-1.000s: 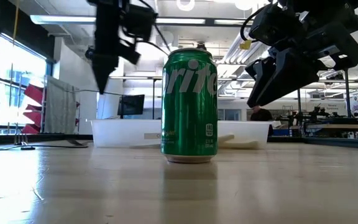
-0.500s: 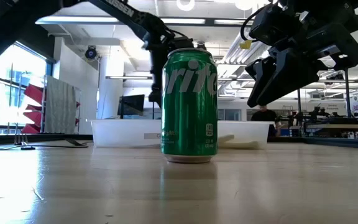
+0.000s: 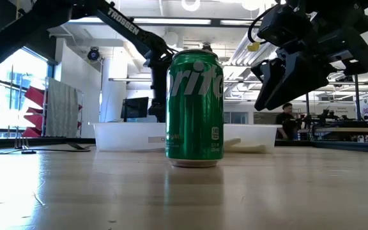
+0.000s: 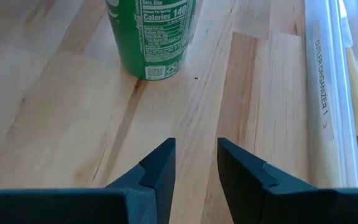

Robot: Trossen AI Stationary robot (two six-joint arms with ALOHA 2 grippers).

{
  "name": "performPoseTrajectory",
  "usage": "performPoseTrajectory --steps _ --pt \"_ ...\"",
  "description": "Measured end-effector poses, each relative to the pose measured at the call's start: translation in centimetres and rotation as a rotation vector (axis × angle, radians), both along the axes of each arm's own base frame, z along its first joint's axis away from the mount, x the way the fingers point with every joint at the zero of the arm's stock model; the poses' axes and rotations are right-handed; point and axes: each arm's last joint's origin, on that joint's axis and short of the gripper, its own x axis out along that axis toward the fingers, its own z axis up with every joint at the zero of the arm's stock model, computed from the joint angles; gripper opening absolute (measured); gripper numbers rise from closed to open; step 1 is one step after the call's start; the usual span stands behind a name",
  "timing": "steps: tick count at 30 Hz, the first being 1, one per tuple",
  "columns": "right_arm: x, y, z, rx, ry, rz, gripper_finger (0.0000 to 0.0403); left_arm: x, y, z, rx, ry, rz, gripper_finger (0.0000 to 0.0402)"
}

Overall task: Sort silverware
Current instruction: Put the black fork into the silverware tray

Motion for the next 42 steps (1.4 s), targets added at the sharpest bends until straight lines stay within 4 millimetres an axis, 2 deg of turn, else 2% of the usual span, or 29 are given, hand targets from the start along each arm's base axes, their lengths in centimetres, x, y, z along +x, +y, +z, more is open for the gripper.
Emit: performPoseTrajectory --steps 10,15,18,22,27,30,33,36,39,42 --pt "0.0 0.0 0.0 -0.002 -0.001 -0.008 0.0103 0.1 -0.3 -0.1 -0.077 -0.048 -0.008 0.0041" --pt "0.0 0.0 0.0 -0.001 -0.001 -0.008 0.0103 -0.6 -1.0 0.4 -0.095 0.028 0.037 0.0061" --pt "0.0 0.0 0.0 -0.002 0.001 -0.008 0.0103 -1.7 -1.9 1.7 -0.108 0.079 0.137 0.0067" --pt "-0.1 0.0 -0.1 -0.004 0.01 -0.008 0.0103 -4.0 -3.7 4.4 -0.171 0.097 0.339 0.0069" --pt "-0.1 0.0 -0.1 0.005 0.021 -0.012 0.0103 -6.9 -6.8 7.2 -0.176 0.043 0.525 0.0069" --pt "-0.2 0.0 -0.2 0.026 0.03 -0.029 0.0103 -8.8 -9.1 7.8 -0.172 -0.014 0.622 0.0069" --pt "-0.2 0.0 -0.2 0.03 0.035 -0.033 0.0103 -10.8 -11.4 7.2 -0.166 -0.096 0.735 0.0069" --pt "-0.2 0.0 -0.2 0.03 0.035 -0.034 0.0103 -12.8 -13.3 5.7 -0.16 -0.207 0.891 0.0069" --pt "-0.2 0.0 -0.2 0.03 0.035 -0.034 0.0103 -14.5 -14.3 3.5 -0.159 -0.275 0.973 0.007" --pt "-0.2 0.0 -0.2 0.036 0.031 -0.039 0.0103 -15.8 -14.4 1.4 -0.184 -0.316 1.006 0.0077"
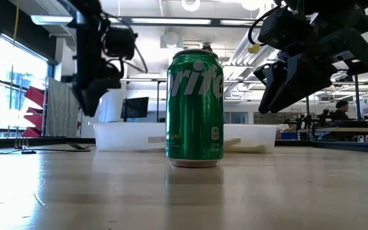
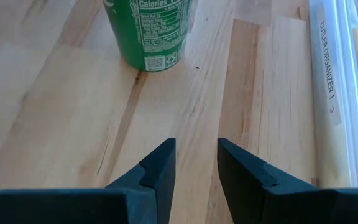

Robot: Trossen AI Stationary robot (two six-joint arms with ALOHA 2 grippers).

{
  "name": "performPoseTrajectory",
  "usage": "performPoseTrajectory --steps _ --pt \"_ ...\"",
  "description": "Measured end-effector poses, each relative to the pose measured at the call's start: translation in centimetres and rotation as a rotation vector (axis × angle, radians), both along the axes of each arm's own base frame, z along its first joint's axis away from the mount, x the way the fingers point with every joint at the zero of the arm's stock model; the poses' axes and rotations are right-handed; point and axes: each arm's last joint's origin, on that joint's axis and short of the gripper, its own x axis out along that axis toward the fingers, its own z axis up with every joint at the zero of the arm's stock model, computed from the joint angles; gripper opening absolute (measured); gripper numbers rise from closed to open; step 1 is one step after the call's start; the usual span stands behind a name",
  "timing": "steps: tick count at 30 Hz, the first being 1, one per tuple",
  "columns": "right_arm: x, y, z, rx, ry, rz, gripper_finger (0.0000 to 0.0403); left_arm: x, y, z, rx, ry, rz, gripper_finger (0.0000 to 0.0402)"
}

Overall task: Sort silverware
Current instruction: Put the black fork into the silverware tray

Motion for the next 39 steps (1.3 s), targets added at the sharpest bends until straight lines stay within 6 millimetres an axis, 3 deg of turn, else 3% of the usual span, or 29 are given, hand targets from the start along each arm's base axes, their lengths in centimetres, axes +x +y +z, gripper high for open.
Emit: performPoseTrajectory --steps 6,9,20,26,34,39 --pt "0.2 0.1 0.2 0.007 -0.031 0.0 0.0103 -0.6 0.5 -3.2 -0.056 -0.159 0.02 0.0115" --pt "0.2 0.1 0.2 0.007 -0.031 0.0 0.0103 -0.9 0.3 -4.2 -0.056 -0.155 0.02 0.0135" --pt "0.2 0.1 0.2 0.018 -0.027 -0.012 0.0103 -1.4 0.2 -5.9 -0.021 -0.152 0.019 0.0152" --pt "0.2 0.1 0.2 0.019 -0.026 -0.014 0.0103 -2.3 0.3 -6.1 -0.019 -0.061 0.047 0.012" --pt "0.2 0.1 0.2 0.019 -0.026 -0.013 0.0103 -2.8 0.4 -6.0 -0.03 -0.033 0.032 0.0024" --pt "0.2 0.1 0.2 0.02 -0.026 -0.012 0.0103 -2.2 0.2 -5.3 -0.071 -0.153 0.001 0.002"
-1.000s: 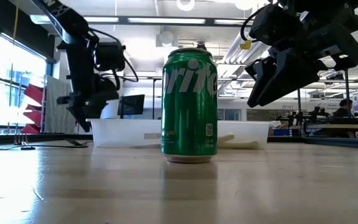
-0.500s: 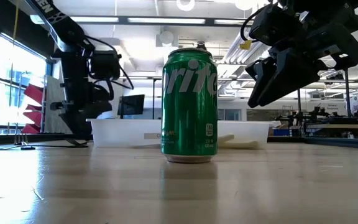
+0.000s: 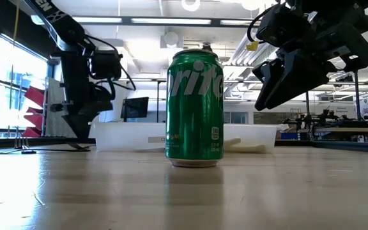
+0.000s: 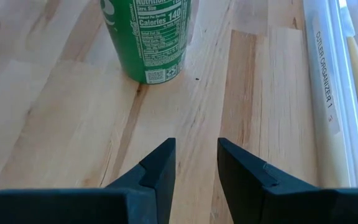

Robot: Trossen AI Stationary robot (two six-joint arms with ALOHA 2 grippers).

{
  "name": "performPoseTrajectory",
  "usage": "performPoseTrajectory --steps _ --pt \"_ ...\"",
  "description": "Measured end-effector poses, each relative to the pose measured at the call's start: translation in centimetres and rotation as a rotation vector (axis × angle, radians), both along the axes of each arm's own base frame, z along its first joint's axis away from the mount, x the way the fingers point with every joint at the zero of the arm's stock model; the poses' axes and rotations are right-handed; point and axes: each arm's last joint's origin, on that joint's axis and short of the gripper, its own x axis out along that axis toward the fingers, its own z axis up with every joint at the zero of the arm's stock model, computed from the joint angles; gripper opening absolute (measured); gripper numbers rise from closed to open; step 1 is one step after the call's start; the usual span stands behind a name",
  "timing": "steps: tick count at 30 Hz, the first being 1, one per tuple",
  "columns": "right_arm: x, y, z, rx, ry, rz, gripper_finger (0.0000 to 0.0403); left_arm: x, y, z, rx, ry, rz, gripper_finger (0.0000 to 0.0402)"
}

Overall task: Sort silverware
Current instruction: Put the black fork into the silverware tray

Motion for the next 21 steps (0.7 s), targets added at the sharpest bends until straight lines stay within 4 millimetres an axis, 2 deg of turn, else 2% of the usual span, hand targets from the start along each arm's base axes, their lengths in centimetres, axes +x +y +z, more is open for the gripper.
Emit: performPoseTrajectory --steps 3,11,14,21 --pt "0.0 0.0 0.0 0.0 0.001 0.0 0.0103 0.4 -0.1 0.1 -0.05 -0.069 -0.023 0.0037" --pt "0.0 0.0 0.0 0.0 0.006 0.0 0.0103 0.5 0.0 0.0 -0.029 -0.075 -0.021 0.011" --pt "-0.1 0.0 0.0 0.01 0.009 -0.011 0.0103 0.5 0.0 -0.5 -0.019 -0.07 -0.017 0.0131" --pt "-0.1 0.0 -0.1 0.009 0.013 -0.011 0.0103 -0.1 -0.2 -2.0 -0.007 -0.031 -0.002 0.014"
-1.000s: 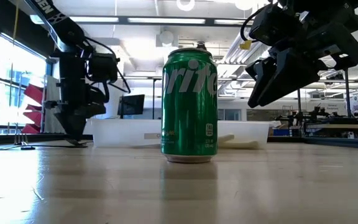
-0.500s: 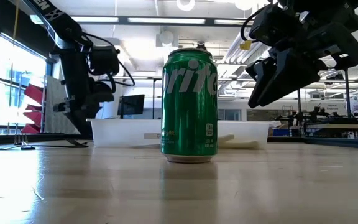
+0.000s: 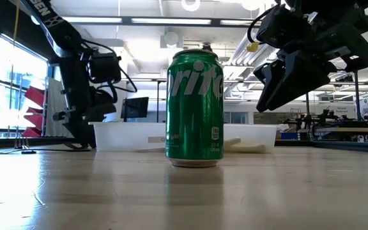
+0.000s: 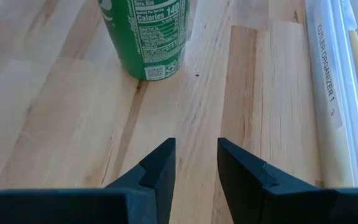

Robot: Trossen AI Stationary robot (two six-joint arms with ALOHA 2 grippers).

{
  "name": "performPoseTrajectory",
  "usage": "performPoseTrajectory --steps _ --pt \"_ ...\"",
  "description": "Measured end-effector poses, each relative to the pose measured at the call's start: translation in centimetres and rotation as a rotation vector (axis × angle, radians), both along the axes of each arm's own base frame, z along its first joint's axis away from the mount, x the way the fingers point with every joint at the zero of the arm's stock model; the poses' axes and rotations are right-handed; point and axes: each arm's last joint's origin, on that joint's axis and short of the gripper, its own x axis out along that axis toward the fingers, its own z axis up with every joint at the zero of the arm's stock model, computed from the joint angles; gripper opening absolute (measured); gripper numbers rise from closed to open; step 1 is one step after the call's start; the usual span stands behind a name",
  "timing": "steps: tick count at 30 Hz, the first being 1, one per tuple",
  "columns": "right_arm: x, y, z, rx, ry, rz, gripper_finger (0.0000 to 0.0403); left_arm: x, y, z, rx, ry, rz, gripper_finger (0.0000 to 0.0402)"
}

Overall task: Sort silverware
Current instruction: Put the black fork into the silverware tray

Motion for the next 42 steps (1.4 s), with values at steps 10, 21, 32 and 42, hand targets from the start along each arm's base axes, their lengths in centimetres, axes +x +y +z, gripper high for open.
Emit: performPoseTrajectory --steps 10,21,32,42 --pt "0.0 0.0 0.0 -0.002 0.0 0.001 0.0103 -0.6 0.1 -0.1 -0.002 0.055 -0.019 0.0009" --pt "0.0 0.0 0.0 -0.003 -0.001 0.003 0.0103 0.6 0.7 5.9 0.124 0.305 -0.025 0.0001" --pt "0.1 0.0 0.1 -0.023 -0.024 0.028 0.0103 8.6 5.0 15.5 0.53 -0.025 -0.503 0.0" --pt "0.2 0.0 0.2 -0.031 -0.029 0.023 0.0103 15.4 10.2 9.5 0.522 0.289 -0.954 0.0"
